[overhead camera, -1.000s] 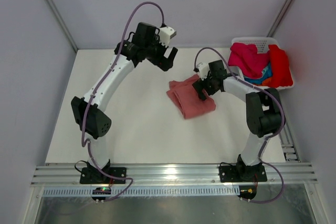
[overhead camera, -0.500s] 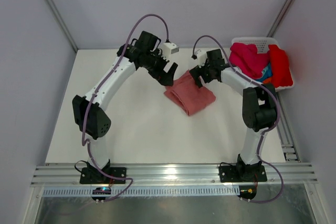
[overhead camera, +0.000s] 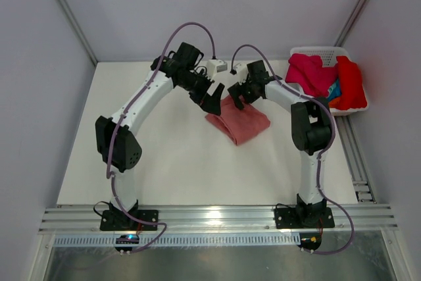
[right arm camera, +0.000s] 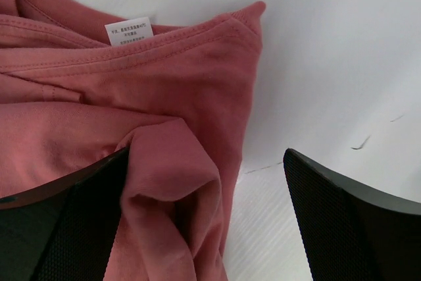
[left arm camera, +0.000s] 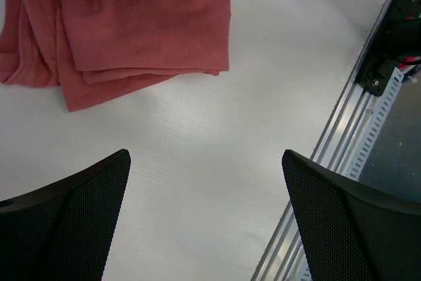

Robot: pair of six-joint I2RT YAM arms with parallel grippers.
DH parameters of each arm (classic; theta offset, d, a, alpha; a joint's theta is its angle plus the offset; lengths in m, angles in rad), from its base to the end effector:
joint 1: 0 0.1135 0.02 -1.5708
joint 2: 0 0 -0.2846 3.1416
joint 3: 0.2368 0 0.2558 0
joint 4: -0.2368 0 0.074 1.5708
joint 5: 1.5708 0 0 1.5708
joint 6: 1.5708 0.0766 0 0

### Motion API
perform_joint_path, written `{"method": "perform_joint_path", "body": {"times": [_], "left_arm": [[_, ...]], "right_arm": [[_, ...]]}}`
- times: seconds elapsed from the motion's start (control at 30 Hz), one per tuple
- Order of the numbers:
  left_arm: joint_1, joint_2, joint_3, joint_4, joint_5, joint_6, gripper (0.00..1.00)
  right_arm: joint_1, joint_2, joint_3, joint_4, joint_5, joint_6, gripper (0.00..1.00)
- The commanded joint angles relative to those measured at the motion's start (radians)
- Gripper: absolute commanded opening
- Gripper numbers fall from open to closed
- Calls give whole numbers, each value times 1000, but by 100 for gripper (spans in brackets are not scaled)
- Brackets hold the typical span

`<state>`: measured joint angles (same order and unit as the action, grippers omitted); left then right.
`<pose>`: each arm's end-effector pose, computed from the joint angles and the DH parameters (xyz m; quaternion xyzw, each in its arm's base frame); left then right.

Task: Fold and stack the t-shirts
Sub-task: Fold the tshirt

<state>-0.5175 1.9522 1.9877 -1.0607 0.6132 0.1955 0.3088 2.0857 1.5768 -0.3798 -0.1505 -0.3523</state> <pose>0.3634 -0.2576 0.3296 0.3966 0.8320 -0.3281 0.2069 0.4738 0.1632 0.1762 -0.3288 0.8807 0.0636 0.3350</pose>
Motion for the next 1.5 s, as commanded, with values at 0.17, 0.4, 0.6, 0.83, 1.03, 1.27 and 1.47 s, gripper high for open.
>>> {"method": "perform_joint_path", "body": {"times": [0.17,0.4,0.6,0.83,1.03,1.27,1.47], "left_arm": [[-1,16,8,-41,140,33,99],[-12,-4,-33,-13,151,41,99],[-55,19,-55,-5,160,50,99],[-185,111,12,-27,85,108,99],[-240,241,137,-4,194,96,99],[-260,419,283,154,272,44,99],[-260,527,356,336,462,-120,99]], "right_arm": [[19,39,123,-79,60,56,99],[23,-33,101,-41,112,26,99],[24,-235,83,-25,241,-1,99],[21,-424,-99,114,633,32,99],[9,-617,-316,209,750,-5,100],[3,-819,-546,285,704,-7,99],[1,-831,-609,285,715,6,99]]}}
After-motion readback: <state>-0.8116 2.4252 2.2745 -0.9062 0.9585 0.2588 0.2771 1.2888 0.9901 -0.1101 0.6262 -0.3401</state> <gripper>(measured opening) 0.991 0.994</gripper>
